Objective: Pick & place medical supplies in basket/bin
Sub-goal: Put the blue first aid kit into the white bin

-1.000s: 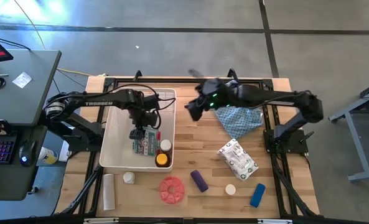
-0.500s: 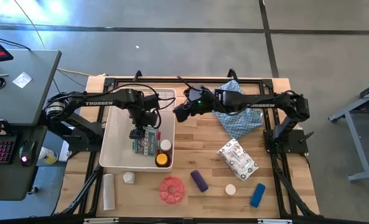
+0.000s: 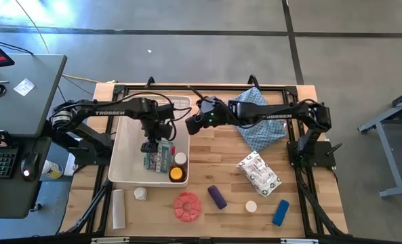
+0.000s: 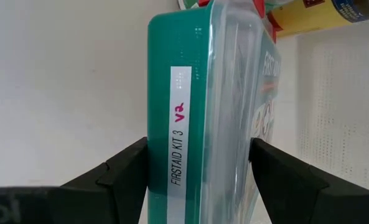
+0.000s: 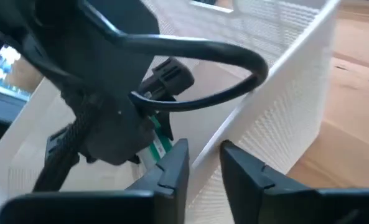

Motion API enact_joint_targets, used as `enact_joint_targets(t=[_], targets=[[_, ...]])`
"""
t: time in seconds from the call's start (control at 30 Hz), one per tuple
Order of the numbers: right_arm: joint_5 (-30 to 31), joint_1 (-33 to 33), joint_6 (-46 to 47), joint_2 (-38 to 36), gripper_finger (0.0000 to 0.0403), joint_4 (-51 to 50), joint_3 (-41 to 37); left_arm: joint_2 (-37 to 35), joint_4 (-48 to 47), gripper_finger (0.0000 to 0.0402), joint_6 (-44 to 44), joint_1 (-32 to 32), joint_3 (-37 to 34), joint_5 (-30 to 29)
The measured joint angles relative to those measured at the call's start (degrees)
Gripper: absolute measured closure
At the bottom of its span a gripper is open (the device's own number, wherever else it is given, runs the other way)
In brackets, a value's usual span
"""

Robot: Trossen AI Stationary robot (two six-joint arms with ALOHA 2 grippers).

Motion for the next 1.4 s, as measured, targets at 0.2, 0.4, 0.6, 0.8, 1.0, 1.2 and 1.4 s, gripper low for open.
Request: enact_joint_targets(t=[0.2, 0.4, 0.6, 0.8, 1.0, 1.2, 1.4], targets=[[1.57, -0.11, 0.56, 0.14, 0.0388, 0.38, -0.01, 0.02, -2.56, 0.0112, 0.01, 0.0, -0.03, 2.2], [1.6, -0.11, 1.32, 0.24, 0.0396, 0.16, -0.02, 0.02, -3.24, 0.0112, -3.72, -0.04, -1.29, 4.31], [1.6, -0.06, 1.7, 0.26, 0.0399, -0.03, -0.04, 0.02, -3.05, 0.0112, -8.42, -0.04, -1.68, 4.96], [0.84, -0.11, 1.63, 0.26, 0.0399, -0.16, -0.09, 0.02, -2.12, 0.0113, -11.9, -0.04, -1.68, 8.71], [0.12, 0.04, 1.63, 0.26, 0.0399, -0.26, -0.11, 0.02, -0.74, 0.0113, -14.42, -0.04, -1.68, 9.03], [0.92, 0.81, 1.72, 0.28, 0.04, -0.36, -0.11, 0.0, -2.09, 0.0113, -13.99, -0.02, -1.57, 8.03], [2.01, 1.23, 2.4, 0.28, 0.0401, -1.29, -0.11, -0.02, -3.72, 0.0113, -14.16, 0.0, -0.98, 7.87]])
